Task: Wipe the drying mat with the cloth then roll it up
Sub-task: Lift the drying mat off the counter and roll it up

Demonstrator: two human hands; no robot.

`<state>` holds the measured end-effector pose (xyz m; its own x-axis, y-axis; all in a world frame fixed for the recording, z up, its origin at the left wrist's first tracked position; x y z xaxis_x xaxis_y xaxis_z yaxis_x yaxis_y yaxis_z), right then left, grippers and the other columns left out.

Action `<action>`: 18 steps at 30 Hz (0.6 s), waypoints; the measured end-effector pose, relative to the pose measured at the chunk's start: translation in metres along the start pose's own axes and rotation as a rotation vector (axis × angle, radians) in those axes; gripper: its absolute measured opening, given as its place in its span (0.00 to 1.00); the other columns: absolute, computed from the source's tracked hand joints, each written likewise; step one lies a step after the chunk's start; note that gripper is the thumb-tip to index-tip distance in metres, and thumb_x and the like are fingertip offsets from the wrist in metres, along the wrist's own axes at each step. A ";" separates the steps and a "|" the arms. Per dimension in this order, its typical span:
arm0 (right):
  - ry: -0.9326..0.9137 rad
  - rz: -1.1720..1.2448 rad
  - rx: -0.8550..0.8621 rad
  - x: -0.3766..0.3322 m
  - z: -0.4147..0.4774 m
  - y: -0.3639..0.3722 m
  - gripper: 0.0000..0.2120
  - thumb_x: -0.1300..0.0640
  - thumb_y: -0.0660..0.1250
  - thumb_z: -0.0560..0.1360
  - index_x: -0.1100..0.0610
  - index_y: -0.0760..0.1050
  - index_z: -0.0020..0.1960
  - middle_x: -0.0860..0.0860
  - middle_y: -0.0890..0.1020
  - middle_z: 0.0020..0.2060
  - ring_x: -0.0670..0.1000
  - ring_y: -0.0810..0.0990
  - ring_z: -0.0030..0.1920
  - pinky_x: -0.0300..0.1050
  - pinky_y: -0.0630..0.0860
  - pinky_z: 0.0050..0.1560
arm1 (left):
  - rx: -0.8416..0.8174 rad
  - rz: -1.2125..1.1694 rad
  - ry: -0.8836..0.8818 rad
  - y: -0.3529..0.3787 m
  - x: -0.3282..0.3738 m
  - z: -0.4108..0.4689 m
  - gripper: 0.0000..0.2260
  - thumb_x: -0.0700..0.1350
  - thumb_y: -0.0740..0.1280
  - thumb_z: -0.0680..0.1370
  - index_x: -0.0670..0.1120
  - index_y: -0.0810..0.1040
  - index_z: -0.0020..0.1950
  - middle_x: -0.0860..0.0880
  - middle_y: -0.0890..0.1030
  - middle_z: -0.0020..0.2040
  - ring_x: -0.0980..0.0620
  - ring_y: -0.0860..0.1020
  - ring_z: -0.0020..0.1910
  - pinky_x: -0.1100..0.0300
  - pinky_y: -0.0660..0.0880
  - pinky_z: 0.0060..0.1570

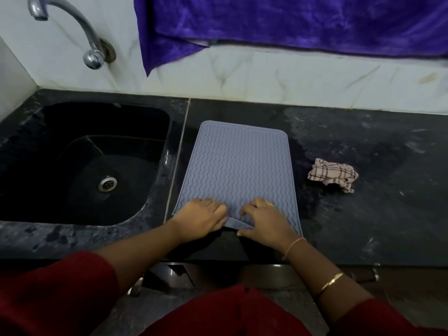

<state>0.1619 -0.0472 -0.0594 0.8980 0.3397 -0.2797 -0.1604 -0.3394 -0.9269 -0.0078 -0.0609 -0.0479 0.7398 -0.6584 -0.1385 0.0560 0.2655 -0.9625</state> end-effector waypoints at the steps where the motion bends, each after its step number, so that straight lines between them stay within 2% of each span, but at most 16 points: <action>1: -0.010 -0.016 0.004 0.001 0.000 -0.002 0.23 0.42 0.70 0.67 0.50 0.71 0.59 0.51 0.71 0.57 0.53 0.70 0.60 0.49 0.73 0.56 | 0.011 -0.010 0.012 -0.002 -0.004 0.000 0.12 0.52 0.74 0.68 0.46 0.76 0.34 0.51 0.77 0.28 0.53 0.76 0.24 0.64 0.70 0.20; 4: -0.019 -0.066 0.012 0.002 0.001 -0.014 0.20 0.46 0.68 0.70 0.49 0.70 0.60 0.51 0.73 0.57 0.54 0.72 0.59 0.50 0.74 0.53 | -0.002 -0.039 0.047 -0.017 -0.023 0.009 0.19 0.62 0.67 0.70 0.45 0.75 0.37 0.51 0.77 0.28 0.53 0.76 0.24 0.65 0.66 0.19; 7: -0.017 -0.103 0.045 0.006 0.004 -0.037 0.17 0.52 0.64 0.71 0.49 0.71 0.59 0.51 0.77 0.56 0.56 0.76 0.57 0.50 0.75 0.52 | -0.203 -0.049 0.070 -0.035 -0.045 0.030 0.25 0.67 0.67 0.67 0.45 0.71 0.46 0.49 0.79 0.37 0.49 0.79 0.34 0.60 0.64 0.28; 9: 0.003 -0.144 0.030 0.014 0.007 -0.059 0.13 0.57 0.62 0.71 0.49 0.73 0.55 0.53 0.80 0.53 0.58 0.78 0.55 0.48 0.74 0.48 | -0.362 -0.032 0.007 -0.041 -0.059 0.046 0.23 0.63 0.67 0.70 0.46 0.69 0.51 0.48 0.79 0.46 0.48 0.78 0.44 0.58 0.64 0.35; 12: 0.026 -0.210 -0.008 0.023 0.018 -0.101 0.09 0.58 0.60 0.74 0.52 0.75 0.52 0.57 0.80 0.52 0.59 0.78 0.53 0.48 0.72 0.47 | -0.511 0.052 -0.069 -0.057 -0.080 0.073 0.13 0.51 0.66 0.75 0.47 0.74 0.56 0.46 0.76 0.55 0.45 0.77 0.53 0.55 0.69 0.41; 15: 0.012 -0.265 0.056 0.023 0.042 -0.161 0.08 0.57 0.61 0.74 0.54 0.75 0.51 0.59 0.79 0.53 0.60 0.78 0.54 0.49 0.73 0.49 | -0.457 0.133 -0.156 -0.088 -0.110 0.106 0.13 0.50 0.64 0.77 0.46 0.77 0.58 0.43 0.74 0.58 0.42 0.76 0.56 0.53 0.72 0.48; 18: 0.000 -0.278 0.186 0.015 0.069 -0.235 0.09 0.61 0.62 0.73 0.53 0.77 0.50 0.60 0.80 0.54 0.60 0.78 0.54 0.48 0.72 0.50 | -0.287 0.082 -0.302 -0.138 -0.145 0.142 0.12 0.47 0.63 0.77 0.45 0.77 0.59 0.39 0.76 0.58 0.40 0.76 0.56 0.53 0.72 0.51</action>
<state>0.1847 0.0977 0.1372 0.9177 0.3971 -0.0096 0.0188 -0.0673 -0.9976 -0.0278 0.0983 0.1384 0.8999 -0.3958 -0.1834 -0.1681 0.0732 -0.9830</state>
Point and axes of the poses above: each hand's wrist, its own z-axis towards the middle knuckle, its own y-axis out of the palm, x = y × z, the point moved 3 cm from there along z, towards the middle knuckle
